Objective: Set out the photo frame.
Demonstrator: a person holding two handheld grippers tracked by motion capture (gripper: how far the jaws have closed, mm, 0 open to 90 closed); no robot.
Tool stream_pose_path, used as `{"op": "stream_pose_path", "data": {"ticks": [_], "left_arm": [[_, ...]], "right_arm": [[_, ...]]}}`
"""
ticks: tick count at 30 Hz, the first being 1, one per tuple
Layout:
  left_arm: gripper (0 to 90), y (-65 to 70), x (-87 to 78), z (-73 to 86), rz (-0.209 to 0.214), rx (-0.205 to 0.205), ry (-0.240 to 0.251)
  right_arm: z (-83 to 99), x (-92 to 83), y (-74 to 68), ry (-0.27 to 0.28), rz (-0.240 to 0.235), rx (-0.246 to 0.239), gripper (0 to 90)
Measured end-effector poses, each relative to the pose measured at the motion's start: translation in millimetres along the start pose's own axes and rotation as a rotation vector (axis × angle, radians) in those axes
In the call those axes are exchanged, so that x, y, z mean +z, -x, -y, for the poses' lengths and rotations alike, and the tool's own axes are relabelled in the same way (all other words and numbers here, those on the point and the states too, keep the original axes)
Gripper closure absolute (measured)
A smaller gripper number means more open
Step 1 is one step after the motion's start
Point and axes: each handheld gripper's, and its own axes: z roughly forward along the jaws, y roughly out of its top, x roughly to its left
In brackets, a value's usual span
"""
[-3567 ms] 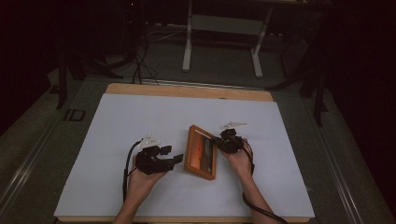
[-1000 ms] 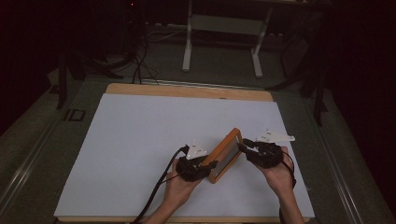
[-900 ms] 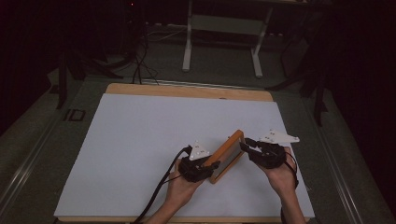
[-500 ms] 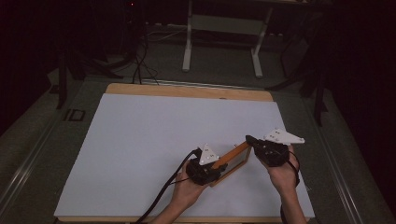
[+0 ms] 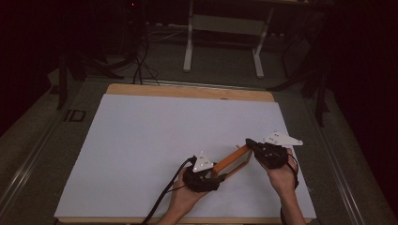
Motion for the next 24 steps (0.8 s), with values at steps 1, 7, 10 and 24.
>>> {"op": "stream_pose_path", "data": {"ticks": [1,7,10,24], "left_arm": [[45.9,0.1,1.9,3.2,-0.006,-0.001,-0.003],[49.6,4.4,11.4,12.7,-0.031,0.062,-0.025],[51.2,4.0,13.2,13.3,-0.028,0.060,-0.015],[68.9,4.7,13.3,8.4,-0.041,0.094,0.022]], "right_arm": [[0.1,0.0,0.2,0.000,-0.002,0.002,90.0],[0.8,0.5,1.6,0.007,-0.010,0.010,90.0],[1.2,0.8,1.9,0.011,-0.012,0.015,90.0],[1.2,1.8,2.7,0.014,-0.014,0.018,89.8]]}}
